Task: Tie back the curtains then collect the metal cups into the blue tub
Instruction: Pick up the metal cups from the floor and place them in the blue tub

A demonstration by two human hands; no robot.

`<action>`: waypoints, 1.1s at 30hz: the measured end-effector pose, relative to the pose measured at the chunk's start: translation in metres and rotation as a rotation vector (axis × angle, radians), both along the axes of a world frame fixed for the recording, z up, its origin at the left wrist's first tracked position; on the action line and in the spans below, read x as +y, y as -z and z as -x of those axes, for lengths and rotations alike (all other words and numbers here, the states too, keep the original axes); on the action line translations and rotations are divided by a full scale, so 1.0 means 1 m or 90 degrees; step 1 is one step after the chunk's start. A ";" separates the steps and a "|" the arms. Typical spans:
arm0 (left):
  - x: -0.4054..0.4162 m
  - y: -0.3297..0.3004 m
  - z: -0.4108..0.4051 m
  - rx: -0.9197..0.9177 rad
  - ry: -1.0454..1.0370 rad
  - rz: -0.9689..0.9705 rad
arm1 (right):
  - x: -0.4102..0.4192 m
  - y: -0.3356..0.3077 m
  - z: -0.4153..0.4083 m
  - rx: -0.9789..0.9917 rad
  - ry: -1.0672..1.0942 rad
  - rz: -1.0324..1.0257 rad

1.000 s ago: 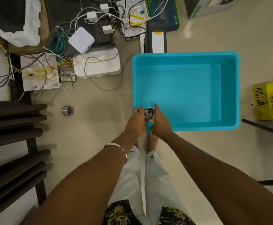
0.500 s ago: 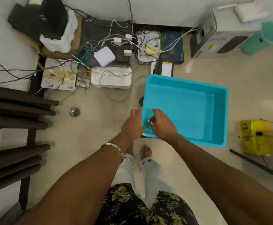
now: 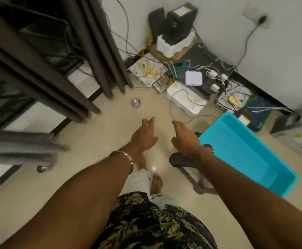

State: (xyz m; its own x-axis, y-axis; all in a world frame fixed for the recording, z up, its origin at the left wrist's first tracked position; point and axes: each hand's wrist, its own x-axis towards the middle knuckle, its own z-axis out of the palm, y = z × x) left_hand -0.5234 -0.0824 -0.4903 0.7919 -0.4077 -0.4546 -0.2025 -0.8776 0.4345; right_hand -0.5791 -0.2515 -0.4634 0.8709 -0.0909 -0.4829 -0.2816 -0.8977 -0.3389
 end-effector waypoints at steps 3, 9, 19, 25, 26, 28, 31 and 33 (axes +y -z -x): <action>0.050 -0.005 0.013 -0.004 -0.093 -0.007 | 0.040 -0.003 -0.012 -0.011 -0.101 0.019; 0.148 -0.009 0.045 0.004 -0.286 0.003 | 0.137 -0.007 -0.027 -0.035 -0.282 0.028; 0.347 -0.009 0.114 0.032 -0.488 -0.023 | 0.353 -0.004 -0.020 -0.020 -0.462 0.006; 0.460 -0.007 0.152 0.044 -0.590 -0.028 | 0.483 0.006 0.002 -0.013 -0.559 -0.028; 0.475 -0.006 0.157 0.049 -0.606 -0.030 | 0.502 0.007 0.004 -0.010 -0.575 -0.031; 0.504 -0.002 0.164 0.060 -0.636 -0.031 | 0.539 0.011 0.006 -0.002 -0.608 -0.040; 0.540 0.006 0.165 0.074 -0.668 -0.027 | 0.585 0.019 0.003 0.008 -0.650 -0.043; 0.561 0.011 0.158 0.078 -0.686 -0.024 | 0.613 0.026 -0.003 0.008 -0.665 -0.041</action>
State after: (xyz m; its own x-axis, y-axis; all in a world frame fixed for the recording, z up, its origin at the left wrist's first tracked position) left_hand -0.6817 0.4783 -0.5017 0.6739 0.4902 -0.5528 0.7252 -0.5816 0.3685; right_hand -0.5762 0.3612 -0.4892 0.4957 0.7308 -0.4692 0.6204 -0.6761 -0.3975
